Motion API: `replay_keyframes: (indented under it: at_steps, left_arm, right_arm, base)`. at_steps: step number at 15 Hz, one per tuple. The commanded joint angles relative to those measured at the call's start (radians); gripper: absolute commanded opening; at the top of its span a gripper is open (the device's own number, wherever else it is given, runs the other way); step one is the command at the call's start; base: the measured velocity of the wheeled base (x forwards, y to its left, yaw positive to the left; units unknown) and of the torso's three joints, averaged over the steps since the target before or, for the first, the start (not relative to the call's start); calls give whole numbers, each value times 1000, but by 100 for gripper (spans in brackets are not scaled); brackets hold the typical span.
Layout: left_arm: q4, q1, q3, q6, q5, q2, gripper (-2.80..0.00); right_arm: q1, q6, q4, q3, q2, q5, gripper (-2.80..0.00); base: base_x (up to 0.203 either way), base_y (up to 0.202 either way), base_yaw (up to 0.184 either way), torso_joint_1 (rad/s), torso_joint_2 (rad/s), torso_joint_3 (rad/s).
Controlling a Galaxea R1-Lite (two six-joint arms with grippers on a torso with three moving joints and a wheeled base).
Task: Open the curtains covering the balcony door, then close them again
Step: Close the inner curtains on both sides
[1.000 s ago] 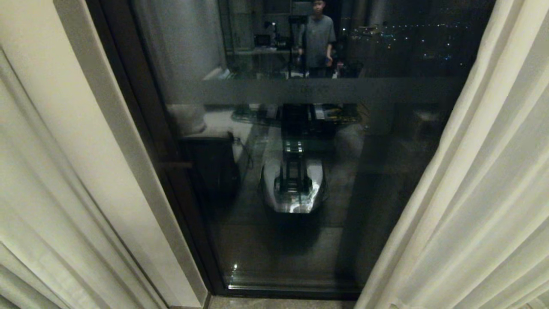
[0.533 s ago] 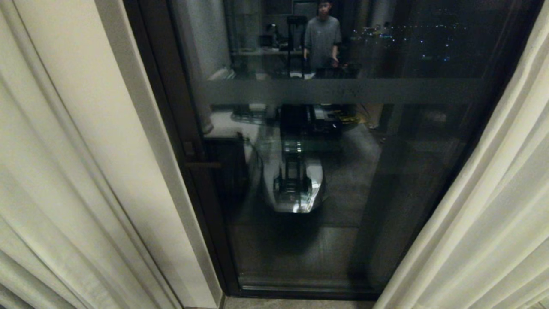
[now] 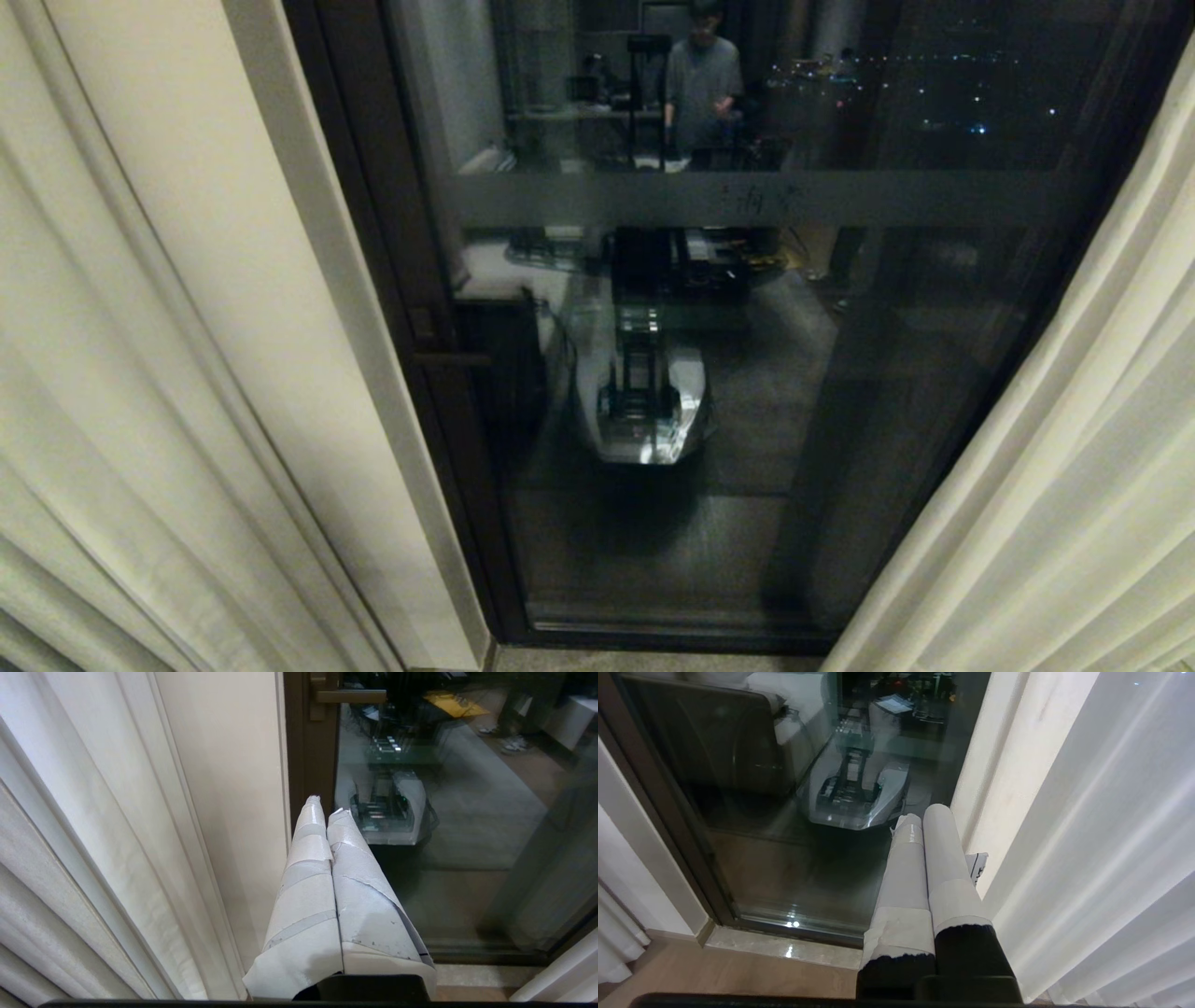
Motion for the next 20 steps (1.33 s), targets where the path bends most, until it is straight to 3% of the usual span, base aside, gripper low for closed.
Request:
replay_keyframes:
  at_steps: [1,12,16,20]
  left_arm:
    - [0,1,0,0,0,0,-280]
    - [-5,1,-16,38,-9,0,-280]
    - [4,1,-166,37,19,14,-280]
    - [8,8,-382,42,86,195,-280]
  right_arm:
    - [0,-1,0,0,1,1,-280]
    - [0,-1,0,0,1,1,-280]
    - [0,-1,0,0,1,1,-280]
    - [0,-1,0,0,1,1,-280]
  base:
    - [0,0,0,0,0,0]
    - [0,0,0,0,0,0]
    - [0,0,0,0,0,0]
    - [0,0,0,0,0,0]
